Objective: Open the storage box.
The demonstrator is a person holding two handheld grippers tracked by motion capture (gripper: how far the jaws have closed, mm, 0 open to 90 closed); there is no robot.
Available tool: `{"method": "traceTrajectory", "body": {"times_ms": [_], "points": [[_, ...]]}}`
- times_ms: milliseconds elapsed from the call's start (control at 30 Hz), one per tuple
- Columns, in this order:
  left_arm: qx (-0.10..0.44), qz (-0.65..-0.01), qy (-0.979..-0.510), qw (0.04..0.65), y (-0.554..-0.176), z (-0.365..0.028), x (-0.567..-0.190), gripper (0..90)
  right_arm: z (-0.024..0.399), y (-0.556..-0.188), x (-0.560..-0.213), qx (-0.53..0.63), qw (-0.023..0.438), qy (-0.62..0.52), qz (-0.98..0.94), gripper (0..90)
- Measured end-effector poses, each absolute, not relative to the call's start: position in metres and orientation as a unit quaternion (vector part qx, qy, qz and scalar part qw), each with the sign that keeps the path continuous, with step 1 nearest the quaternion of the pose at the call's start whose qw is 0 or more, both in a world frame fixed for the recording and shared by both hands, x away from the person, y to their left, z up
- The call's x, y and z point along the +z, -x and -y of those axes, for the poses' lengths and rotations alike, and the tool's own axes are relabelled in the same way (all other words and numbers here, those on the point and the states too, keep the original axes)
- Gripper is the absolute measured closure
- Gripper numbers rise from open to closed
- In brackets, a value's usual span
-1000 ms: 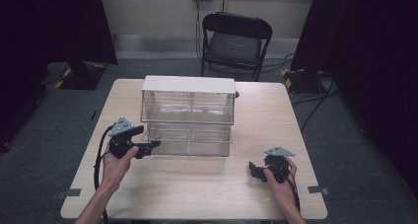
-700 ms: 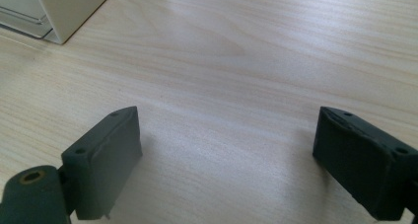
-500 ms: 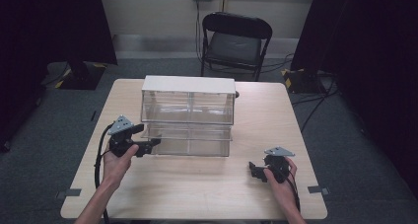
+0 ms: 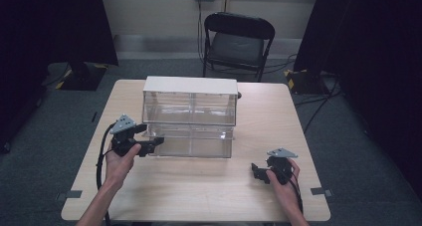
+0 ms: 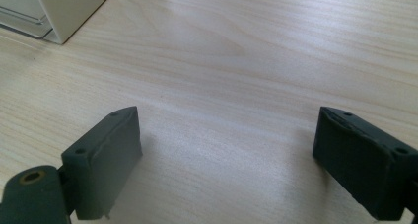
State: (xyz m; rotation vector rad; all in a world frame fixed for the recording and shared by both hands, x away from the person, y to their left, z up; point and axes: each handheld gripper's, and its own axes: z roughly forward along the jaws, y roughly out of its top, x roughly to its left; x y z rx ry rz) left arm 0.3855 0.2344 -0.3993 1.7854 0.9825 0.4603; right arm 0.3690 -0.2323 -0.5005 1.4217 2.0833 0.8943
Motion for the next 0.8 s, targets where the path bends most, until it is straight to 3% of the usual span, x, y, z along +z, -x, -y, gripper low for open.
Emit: {"method": "traceTrajectory", "body": {"times_ms": [800], "points": [[0.192, -0.411, -0.728, 0.515, -0.3899, -0.2338, -0.3956, 15.3, 0.2323, -0.369, -0.5004, 0.325, 0.231, -0.517, -0.757, 10.4]]}}
